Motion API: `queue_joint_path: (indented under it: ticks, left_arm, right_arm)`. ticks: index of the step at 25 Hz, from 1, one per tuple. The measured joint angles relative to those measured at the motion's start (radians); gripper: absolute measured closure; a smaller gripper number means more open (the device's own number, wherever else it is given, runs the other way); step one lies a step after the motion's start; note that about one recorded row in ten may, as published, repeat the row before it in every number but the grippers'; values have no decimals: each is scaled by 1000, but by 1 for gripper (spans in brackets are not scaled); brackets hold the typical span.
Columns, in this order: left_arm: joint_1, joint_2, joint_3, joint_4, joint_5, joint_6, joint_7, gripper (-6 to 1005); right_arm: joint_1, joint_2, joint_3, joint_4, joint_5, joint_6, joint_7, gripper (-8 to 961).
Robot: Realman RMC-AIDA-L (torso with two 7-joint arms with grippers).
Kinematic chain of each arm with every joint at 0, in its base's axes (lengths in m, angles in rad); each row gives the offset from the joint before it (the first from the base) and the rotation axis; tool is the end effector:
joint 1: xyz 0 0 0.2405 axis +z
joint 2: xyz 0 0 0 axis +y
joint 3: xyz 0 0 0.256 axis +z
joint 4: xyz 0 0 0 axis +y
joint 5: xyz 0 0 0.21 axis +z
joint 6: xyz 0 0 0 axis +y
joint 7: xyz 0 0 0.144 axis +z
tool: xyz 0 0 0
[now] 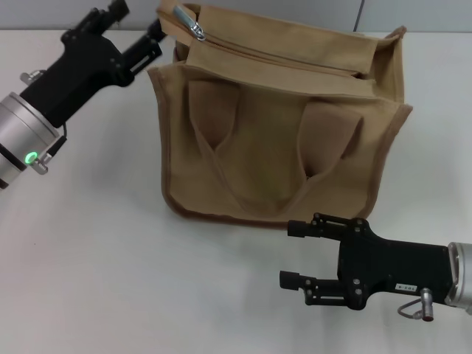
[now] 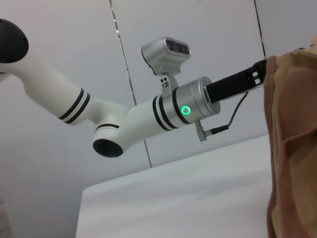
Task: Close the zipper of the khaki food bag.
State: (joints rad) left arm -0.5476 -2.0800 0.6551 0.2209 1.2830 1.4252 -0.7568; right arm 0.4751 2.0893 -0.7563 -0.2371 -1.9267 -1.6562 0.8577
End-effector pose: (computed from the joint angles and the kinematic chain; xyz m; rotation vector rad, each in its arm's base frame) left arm -0.2623 0.3511 -0.0001 -2.0397 -0.4238 -1.1103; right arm 0.2698 0.2471 -0.0689 -2.8448 0.4028 0.9935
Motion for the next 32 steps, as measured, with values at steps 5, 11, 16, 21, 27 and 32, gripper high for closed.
queue_joint_path:
  ticks: [5, 11, 16, 21, 27, 32]
  left_arm:
    - [3, 0, 4, -14, -57, 7, -5, 222]
    - [3, 0, 22, -18, -55, 11, 0, 222]
    - [2, 1, 96, -13, -53, 8, 5, 222]
    - [19, 5, 158, -1, -46, -6, 43, 222]
    - [30, 6, 208, 0, -41, -36, 73, 221]
    - [23, 1, 249, -4, -46, -49, 73, 221]
  right_arm:
    - [0, 0, 0, 5, 3, 4, -8, 184]
    - [1, 0, 0, 6, 4, 5, -8, 184]
    - [3, 0, 0, 6, 5, 5, -8, 185]
    - [5, 0, 0, 5, 5, 11, -8, 185]
    - [7, 0, 0, 6, 5, 19, -8, 185]
    - [14, 0, 0, 17, 5, 20, -8, 185]
